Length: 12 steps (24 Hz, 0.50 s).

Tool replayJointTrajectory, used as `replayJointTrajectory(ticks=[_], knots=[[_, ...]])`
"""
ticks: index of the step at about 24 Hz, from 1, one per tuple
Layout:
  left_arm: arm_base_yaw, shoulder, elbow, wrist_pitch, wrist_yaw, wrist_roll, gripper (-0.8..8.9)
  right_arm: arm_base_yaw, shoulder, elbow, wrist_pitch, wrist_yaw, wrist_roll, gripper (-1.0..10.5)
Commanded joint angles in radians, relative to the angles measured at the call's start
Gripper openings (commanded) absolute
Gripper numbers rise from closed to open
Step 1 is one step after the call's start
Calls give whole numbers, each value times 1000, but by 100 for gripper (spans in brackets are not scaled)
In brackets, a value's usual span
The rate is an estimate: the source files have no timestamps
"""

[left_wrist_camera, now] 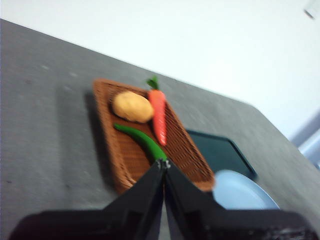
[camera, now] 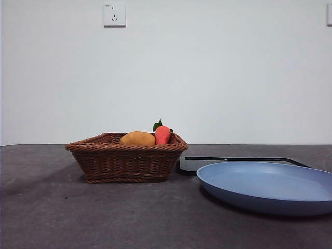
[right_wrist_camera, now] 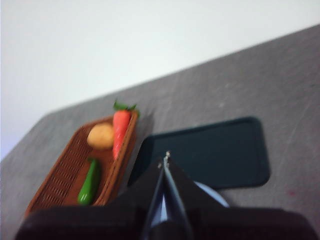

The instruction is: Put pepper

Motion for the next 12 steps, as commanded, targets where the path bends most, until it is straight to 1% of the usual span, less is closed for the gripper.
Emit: replayJointTrajectory(ticks=[1, 4, 6, 8, 12], knots=[[3, 85, 105, -61, 74, 106, 7, 2, 79, 115, -98, -58, -89, 5], [2, 175, 214, -183, 143, 205, 7, 2, 169, 234, -246, -118, -171, 5], [-1, 229, 281, -277, 160, 278, 7, 2, 223, 307, -349, -145, -228, 5], [-8, 279, 347, -383, 161, 366, 7, 4, 275, 380, -462, -145, -285, 5], [-36, 336, 437, -551, 154, 485, 7, 9, 340, 474, -652, -143, -394, 5]])
